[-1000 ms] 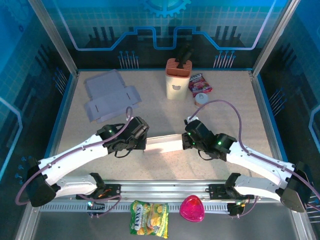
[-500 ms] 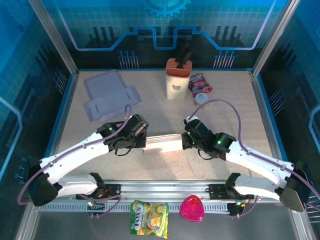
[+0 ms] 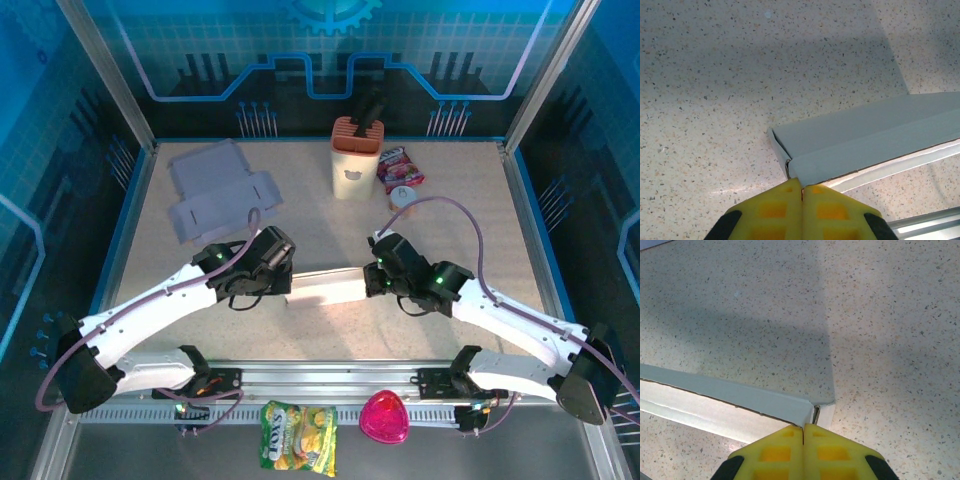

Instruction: Fold the paper box

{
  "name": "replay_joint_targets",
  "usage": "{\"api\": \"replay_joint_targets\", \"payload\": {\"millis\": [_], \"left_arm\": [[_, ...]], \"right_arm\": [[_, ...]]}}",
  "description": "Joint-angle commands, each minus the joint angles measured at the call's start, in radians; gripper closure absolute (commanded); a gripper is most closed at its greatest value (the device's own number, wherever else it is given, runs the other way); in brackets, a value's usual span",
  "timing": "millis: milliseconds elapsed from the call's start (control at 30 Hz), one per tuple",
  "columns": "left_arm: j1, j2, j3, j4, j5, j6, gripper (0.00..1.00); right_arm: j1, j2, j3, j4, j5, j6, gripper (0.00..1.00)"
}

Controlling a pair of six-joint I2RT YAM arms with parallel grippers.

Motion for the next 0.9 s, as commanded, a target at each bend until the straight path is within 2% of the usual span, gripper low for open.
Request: {"api": "replay_joint_targets", "payload": {"millis": [0,600,867], "left_arm": [[0.002,-0.003,0.004,0.062,0.061,-0.011,1.0],[-0.001,-0.04,-0.111,0.077,0.045,0.0,1.0],[-0.03,-0.045,-0.142,0.066,0.019,-0.019,1.0]], "right_arm": [[0.0,0.016,0.013,-0.007,-0.077,-0.01,1.0],[0.004,0.013,-0.047,0.029,-0.054,-0.023,1.0],[0.02,0.009,-0.057,0.02,-0.031,-0.015,1.0]]}}
